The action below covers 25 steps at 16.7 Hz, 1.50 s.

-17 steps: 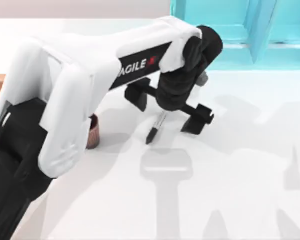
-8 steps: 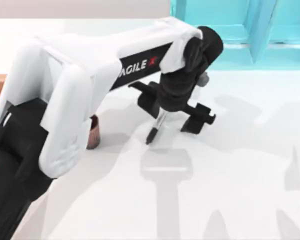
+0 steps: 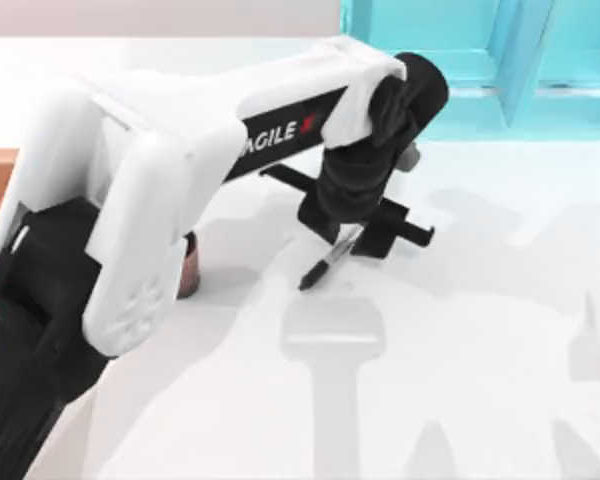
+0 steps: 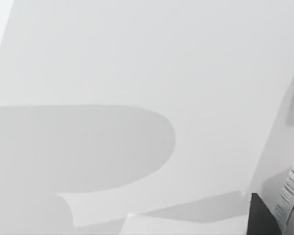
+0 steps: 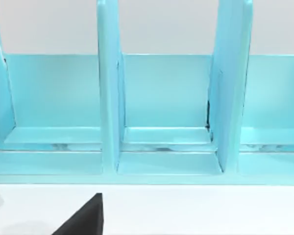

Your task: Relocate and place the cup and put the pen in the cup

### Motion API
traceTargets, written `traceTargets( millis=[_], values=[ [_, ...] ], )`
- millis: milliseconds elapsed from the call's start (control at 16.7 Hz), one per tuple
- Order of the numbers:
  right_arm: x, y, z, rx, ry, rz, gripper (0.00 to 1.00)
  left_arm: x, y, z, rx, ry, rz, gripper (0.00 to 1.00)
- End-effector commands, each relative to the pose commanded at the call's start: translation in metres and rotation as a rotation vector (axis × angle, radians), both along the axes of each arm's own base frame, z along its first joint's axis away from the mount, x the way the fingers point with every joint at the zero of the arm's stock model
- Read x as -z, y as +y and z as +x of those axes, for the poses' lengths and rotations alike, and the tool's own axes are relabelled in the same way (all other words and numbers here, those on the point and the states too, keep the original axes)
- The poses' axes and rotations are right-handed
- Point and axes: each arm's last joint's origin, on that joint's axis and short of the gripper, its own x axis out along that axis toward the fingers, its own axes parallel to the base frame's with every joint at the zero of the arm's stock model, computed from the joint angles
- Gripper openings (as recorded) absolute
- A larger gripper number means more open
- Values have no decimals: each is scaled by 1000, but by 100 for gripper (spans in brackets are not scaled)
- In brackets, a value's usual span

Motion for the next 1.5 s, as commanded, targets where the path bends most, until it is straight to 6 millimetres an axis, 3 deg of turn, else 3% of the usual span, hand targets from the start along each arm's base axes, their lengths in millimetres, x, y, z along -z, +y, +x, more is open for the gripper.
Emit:
traceTargets(
  millis=[180,240,420,780,900,1020,1500],
  values=[
    [0,0,0,0,0,0,100,0,0,0,0,0,0,0],
    [0,0,0,0,0,0,100,-32,-9,-7,0,-17,-81,0],
    [0,0,0,0,0,0,100,-42,-11,-17,0,-18,-77,0],
    [0,0,0,0,0,0,100,-112,-11,-80,-3,-23,-85,0],
    [0,0,0,0,0,0,100,-127,-8,-99,-1,-20,-84,0],
    [0,0,0,0,0,0,100,-132,-7,-107,0,-17,-81,0],
    [0,0,0,0,0,0,100,-135,0,-100,-1,-76,-136,0]
  ],
)
